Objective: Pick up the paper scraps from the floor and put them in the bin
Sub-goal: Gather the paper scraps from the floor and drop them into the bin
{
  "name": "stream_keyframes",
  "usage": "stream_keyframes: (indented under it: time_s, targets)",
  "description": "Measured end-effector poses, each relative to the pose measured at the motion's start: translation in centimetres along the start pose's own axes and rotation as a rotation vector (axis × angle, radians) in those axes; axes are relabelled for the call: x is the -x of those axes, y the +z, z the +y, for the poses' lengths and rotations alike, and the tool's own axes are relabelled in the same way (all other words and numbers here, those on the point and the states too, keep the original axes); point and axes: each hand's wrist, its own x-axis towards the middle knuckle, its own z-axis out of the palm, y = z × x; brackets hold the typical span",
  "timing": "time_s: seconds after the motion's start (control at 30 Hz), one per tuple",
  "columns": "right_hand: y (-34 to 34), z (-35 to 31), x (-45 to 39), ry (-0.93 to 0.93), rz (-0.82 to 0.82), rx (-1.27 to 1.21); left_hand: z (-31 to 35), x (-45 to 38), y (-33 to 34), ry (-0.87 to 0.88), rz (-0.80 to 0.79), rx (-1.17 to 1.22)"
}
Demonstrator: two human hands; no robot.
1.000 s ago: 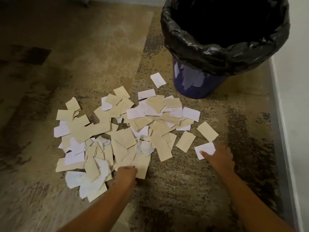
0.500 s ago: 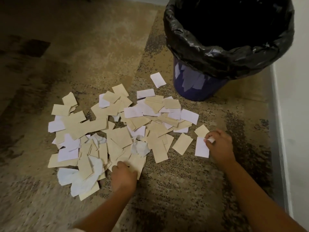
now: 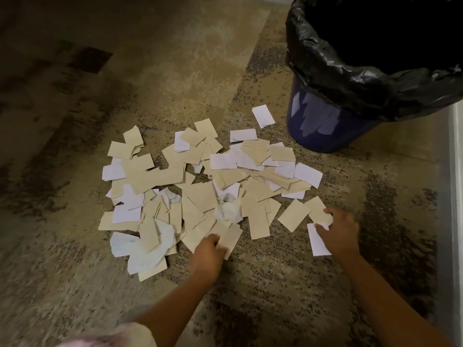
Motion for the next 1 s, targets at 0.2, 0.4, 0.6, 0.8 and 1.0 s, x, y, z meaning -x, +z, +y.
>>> stream_keyframes:
  time_s: [0.2, 0.4, 0.6, 0.8, 1.0]
  targets:
    - [0.4, -0.2, 0.8, 0.137, -0.067, -0.092, 1.5, 0.0, 1.4, 0.113, -0.085, 0.259]
    - [0.4, -0.3, 1.7, 0.14, -0.206, -0.03, 6.5, -0.5, 3.6, -0.113, -0.107, 0.594]
    - [0.7, -0.1, 3.6, 0.138, -0.303, -0.104, 9.8, -1.4, 5.1, -0.329, -0.139, 0.871]
    - [0.1, 0.5, 4.0, 0.34, -0.14, -0.272, 11.0, -2.3, 4.9, -0.34, -0.14, 0.898]
    - [-1.8, 0.8, 4.7, 0.327, 0.038, -0.004, 11.0, -2.3, 6.0, -0.308, -0.146, 0.76]
